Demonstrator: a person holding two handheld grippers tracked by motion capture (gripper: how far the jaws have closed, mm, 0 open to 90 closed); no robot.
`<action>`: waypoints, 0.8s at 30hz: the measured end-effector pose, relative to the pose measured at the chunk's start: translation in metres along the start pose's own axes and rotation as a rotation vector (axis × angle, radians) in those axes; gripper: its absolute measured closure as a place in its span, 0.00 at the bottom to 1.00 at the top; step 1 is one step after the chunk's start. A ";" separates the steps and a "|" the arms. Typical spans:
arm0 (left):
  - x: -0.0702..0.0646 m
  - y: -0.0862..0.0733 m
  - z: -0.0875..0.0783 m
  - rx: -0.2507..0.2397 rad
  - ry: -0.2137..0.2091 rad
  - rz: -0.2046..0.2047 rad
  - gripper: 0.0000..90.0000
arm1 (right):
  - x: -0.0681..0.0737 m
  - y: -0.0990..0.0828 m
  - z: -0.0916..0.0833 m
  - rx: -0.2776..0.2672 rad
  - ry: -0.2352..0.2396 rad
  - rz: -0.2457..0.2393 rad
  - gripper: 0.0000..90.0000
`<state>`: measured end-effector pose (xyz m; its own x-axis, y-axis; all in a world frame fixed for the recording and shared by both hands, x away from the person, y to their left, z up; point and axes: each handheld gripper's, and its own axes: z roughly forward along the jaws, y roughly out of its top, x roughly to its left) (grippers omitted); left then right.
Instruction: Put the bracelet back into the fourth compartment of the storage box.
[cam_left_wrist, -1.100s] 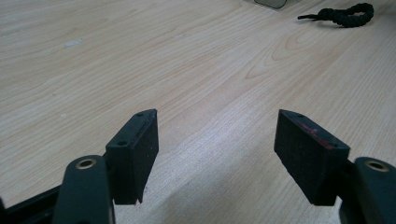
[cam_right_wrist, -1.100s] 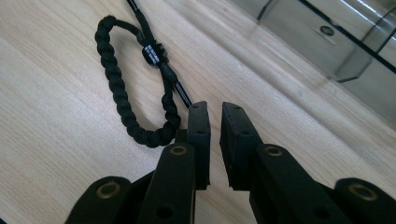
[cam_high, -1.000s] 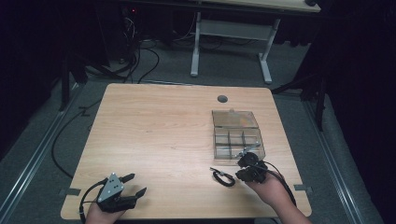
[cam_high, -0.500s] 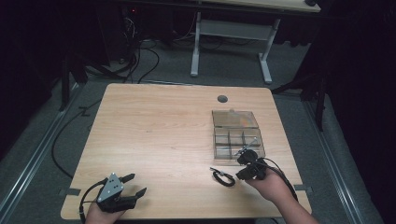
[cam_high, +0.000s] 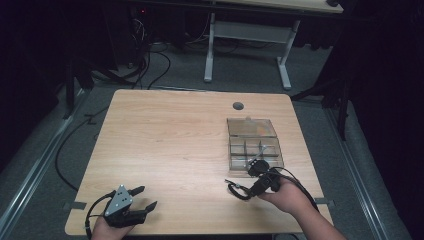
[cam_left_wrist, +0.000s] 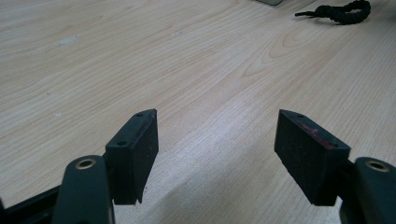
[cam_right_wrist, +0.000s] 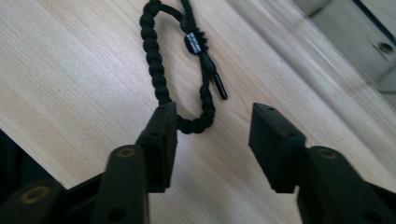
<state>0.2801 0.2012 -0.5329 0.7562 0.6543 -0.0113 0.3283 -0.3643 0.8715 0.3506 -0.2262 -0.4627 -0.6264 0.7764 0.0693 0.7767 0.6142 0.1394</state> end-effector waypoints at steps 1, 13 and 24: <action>0.000 0.000 0.000 -0.001 0.000 -0.001 0.34 | 0.002 0.001 0.001 0.008 -0.001 -0.003 0.53; 0.001 0.000 0.000 0.000 -0.007 -0.004 0.34 | 0.015 0.020 0.020 0.018 -0.020 -0.136 0.47; 0.001 0.000 0.000 0.002 -0.010 -0.009 0.34 | 0.018 0.029 0.032 0.053 -0.021 -0.163 0.58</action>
<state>0.2810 0.2019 -0.5329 0.7592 0.6505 -0.0239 0.3358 -0.3600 0.8704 0.3639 -0.1901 -0.4889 -0.7434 0.6682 0.0291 0.6675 0.7386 0.0945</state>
